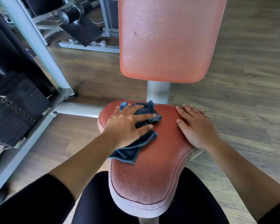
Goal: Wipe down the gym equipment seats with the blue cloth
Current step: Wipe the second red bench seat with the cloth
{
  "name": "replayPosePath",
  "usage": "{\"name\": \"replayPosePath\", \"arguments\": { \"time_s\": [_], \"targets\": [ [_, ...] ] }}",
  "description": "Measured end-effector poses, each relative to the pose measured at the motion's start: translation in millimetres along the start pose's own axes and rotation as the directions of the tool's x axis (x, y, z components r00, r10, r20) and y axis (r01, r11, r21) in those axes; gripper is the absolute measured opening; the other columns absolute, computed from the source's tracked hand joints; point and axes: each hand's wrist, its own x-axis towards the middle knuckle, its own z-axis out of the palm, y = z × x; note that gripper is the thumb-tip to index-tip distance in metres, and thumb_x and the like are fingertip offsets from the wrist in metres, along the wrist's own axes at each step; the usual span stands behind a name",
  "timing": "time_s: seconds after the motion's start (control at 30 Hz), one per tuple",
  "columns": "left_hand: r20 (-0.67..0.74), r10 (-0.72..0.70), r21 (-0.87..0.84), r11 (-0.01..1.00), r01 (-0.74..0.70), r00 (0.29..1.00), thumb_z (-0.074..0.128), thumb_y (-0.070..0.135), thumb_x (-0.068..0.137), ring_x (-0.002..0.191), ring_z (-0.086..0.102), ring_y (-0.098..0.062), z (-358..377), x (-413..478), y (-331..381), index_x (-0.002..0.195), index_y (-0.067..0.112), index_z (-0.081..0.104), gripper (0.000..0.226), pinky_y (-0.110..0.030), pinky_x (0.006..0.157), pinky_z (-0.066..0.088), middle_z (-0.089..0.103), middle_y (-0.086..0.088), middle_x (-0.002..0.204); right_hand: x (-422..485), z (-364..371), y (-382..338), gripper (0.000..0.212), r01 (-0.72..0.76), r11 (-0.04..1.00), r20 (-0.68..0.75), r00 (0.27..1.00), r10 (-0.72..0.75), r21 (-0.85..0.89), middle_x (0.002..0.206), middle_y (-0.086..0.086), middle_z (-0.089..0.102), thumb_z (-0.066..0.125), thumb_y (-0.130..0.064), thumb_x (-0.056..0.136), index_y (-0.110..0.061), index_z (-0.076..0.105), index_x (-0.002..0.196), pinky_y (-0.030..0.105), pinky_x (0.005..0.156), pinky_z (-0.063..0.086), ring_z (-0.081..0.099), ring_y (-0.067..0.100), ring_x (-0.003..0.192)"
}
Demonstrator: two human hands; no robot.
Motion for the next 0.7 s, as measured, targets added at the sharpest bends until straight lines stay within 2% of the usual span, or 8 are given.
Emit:
{"name": "replayPosePath", "arguments": {
  "time_s": [0.1,0.17,0.23,0.3,0.37,0.43,0.57,0.7],
  "targets": [
    [-0.005,-0.039,0.115,0.993,0.040,0.999,0.030,0.063,0.092,0.142,0.023,-0.018,1.3,29.4,-13.3,0.134,0.057,0.037,0.043,-0.047,0.117,-0.005,0.032,0.007,0.152,-1.0,-1.3,-0.9,0.071,0.000,1.000,0.010,1.000,0.000,0.011,0.160,-0.006,0.012,0.009,-0.052,0.084,-0.032,0.016,0.152,0.035,0.120,-0.001,0.006,0.012,0.147],
    [-0.013,-0.044,0.094,0.995,0.045,0.999,0.032,0.059,0.093,0.140,0.025,-0.020,3.0,37.9,-18.5,0.134,0.053,0.041,0.042,-0.041,0.118,0.002,0.034,0.003,0.151,-0.8,-1.7,-0.9,0.071,0.002,1.000,0.002,1.000,-0.002,0.015,0.160,-0.006,0.013,0.010,-0.052,0.084,-0.032,0.016,0.152,0.035,0.120,-0.001,0.006,0.012,0.147],
    [-0.005,-0.036,0.025,0.999,0.036,0.999,0.035,0.060,0.091,0.139,0.028,-0.023,4.7,34.3,-19.2,0.132,0.053,0.044,0.042,-0.038,0.116,0.016,0.035,0.004,0.150,-1.1,-2.4,-0.3,0.067,0.005,1.000,0.002,1.000,-0.005,0.011,0.160,-0.005,0.014,0.011,-0.051,0.088,-0.032,0.016,0.152,0.035,0.119,0.000,0.007,0.013,0.147],
    [-0.004,-0.006,0.022,1.000,0.006,1.000,0.024,0.066,0.084,0.140,0.029,-0.025,3.8,21.7,-17.8,0.130,0.057,0.044,0.051,-0.041,0.114,0.026,0.035,0.006,0.150,-1.9,-2.5,0.3,0.057,0.005,1.000,0.002,1.000,-0.005,-0.003,0.160,-0.004,0.013,0.018,-0.047,0.097,-0.031,0.016,0.152,0.035,0.119,0.000,0.007,0.013,0.147],
    [-0.037,0.026,0.007,1.000,-0.026,0.999,0.018,0.069,0.080,0.140,0.030,-0.026,1.8,4.1,-15.3,0.128,0.058,0.045,0.056,-0.044,0.112,0.029,0.037,0.007,0.149,-2.5,-1.8,0.4,0.055,0.005,1.000,0.000,1.000,-0.005,-0.008,0.160,-0.004,0.013,0.020,-0.045,0.099,-0.031,0.015,0.152,0.035,0.119,0.000,0.006,0.013,0.147],
    [-0.103,0.034,-0.025,0.999,-0.037,0.994,0.023,0.067,0.083,0.139,0.033,-0.027,4.0,-15.8,-14.2,0.127,0.056,0.048,0.052,-0.045,0.111,0.031,0.041,0.005,0.147,-2.1,-1.5,-0.4,0.061,0.005,1.000,-0.011,1.000,-0.005,-0.004,0.160,-0.005,0.015,0.014,-0.049,0.093,-0.032,0.017,0.152,0.035,0.120,0.001,0.008,0.013,0.147],
    [-0.221,-0.077,-0.049,0.996,0.068,0.972,0.033,0.062,0.085,0.132,0.041,-0.020,7.6,-17.2,-16.1,0.121,0.052,0.057,0.044,-0.039,0.106,0.037,0.049,0.009,0.140,-1.1,-2.7,-1.6,0.069,-0.002,1.000,-0.021,1.000,0.002,0.011,0.159,-0.005,0.017,0.012,-0.051,0.085,-0.032,0.020,0.151,0.035,0.120,0.003,0.010,0.013,0.147],
    [-0.185,-0.289,-0.069,0.957,0.281,0.939,0.049,0.051,0.092,0.129,0.040,-0.018,3.2,23.6,-25.3,0.122,0.049,0.057,0.031,-0.034,0.105,0.033,0.047,0.010,0.139,-1.8,-2.4,-1.6,0.055,-0.002,1.000,0.002,1.000,0.002,0.019,0.160,-0.006,0.014,0.022,-0.046,0.098,-0.033,0.017,0.152,0.033,0.119,-0.001,0.006,0.011,0.147]
  ]
}}
